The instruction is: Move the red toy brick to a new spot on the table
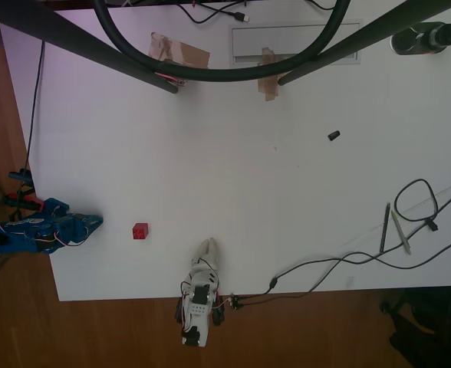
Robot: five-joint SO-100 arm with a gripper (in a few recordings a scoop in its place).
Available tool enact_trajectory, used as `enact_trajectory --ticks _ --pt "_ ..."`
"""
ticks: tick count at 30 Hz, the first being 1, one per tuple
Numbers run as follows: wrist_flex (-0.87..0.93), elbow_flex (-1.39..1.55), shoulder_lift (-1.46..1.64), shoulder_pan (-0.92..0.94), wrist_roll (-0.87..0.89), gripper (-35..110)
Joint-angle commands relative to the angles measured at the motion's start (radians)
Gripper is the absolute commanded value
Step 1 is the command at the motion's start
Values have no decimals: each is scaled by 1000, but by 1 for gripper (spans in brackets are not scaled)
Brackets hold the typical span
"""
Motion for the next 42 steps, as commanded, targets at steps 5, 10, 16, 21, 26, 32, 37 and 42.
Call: enact_trajectory --ticks 5,10,16,21,26,32,37,42 --pt "-18 32 26 3 5 0" --pt "-18 32 26 3 5 0" --pt "-18 32 26 3 5 0" --pt "-18 32 26 3 5 0" --pt "-18 32 26 3 5 0" --pt "-18 32 26 3 6 0" --pt "-11 18 25 9 -5 0" --pt "34 -114 14 32 -67 0"
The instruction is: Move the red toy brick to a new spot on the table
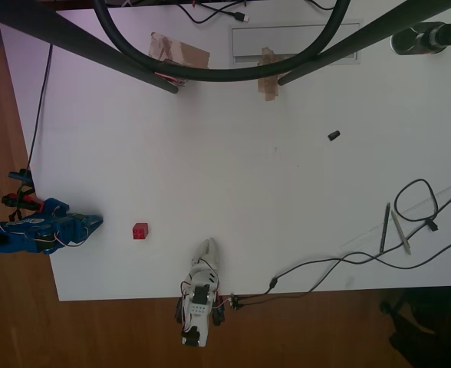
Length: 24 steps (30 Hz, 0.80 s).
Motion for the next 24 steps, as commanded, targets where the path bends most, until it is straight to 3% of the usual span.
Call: enact_trajectory --ticks 1,16,24 --pt "17 -121 -15 15 -72 0" --pt "-149 -950 -960 -67 32 12" --pt "-328 -1019 -1187 31 -67 23"
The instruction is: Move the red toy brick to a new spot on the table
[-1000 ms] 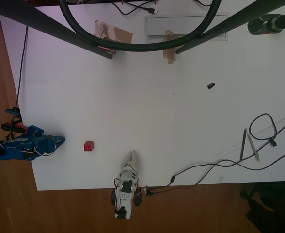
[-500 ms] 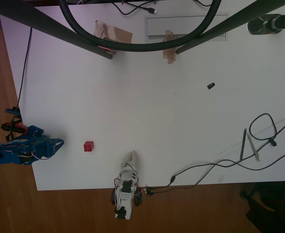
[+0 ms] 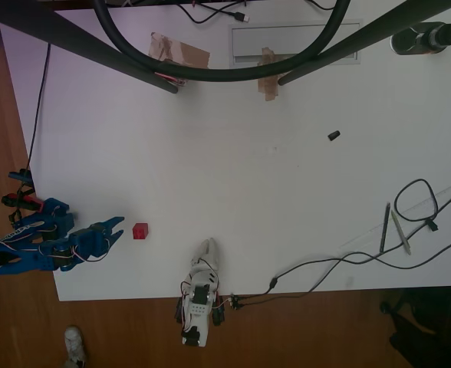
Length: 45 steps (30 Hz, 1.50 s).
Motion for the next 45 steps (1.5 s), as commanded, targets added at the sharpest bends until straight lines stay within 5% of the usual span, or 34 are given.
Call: enact_trajectory --ticks 1,8,23,29,37,45 --pt "-107 -54 -38 49 -41 24" --pt "-405 146 -89 146 -158 28" --pt "-684 279 -238 170 -216 26" --pt "-767 324 -250 176 -169 11" --pt "-655 167 -195 250 -95 0" --pt "-357 -104 -176 632 -252 0"
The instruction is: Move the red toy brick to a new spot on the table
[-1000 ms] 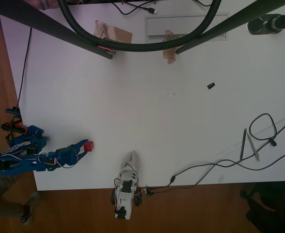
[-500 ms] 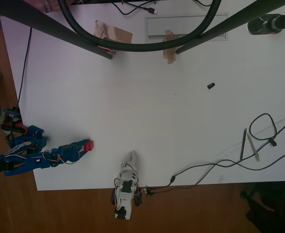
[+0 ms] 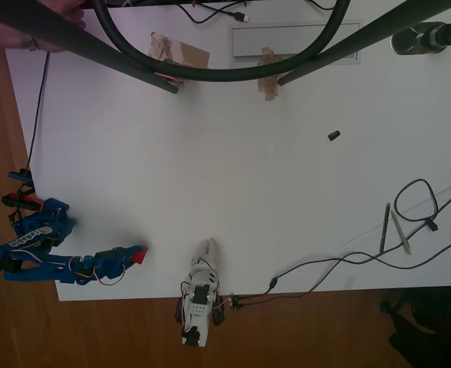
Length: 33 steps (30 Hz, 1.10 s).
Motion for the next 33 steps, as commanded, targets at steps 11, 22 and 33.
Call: enact_trajectory --ticks 11,22,33 --pt "67 -67 107 752 -407 0" --pt "-126 75 -69 988 -457 0" --pt "-216 54 -80 1042 -541 29"
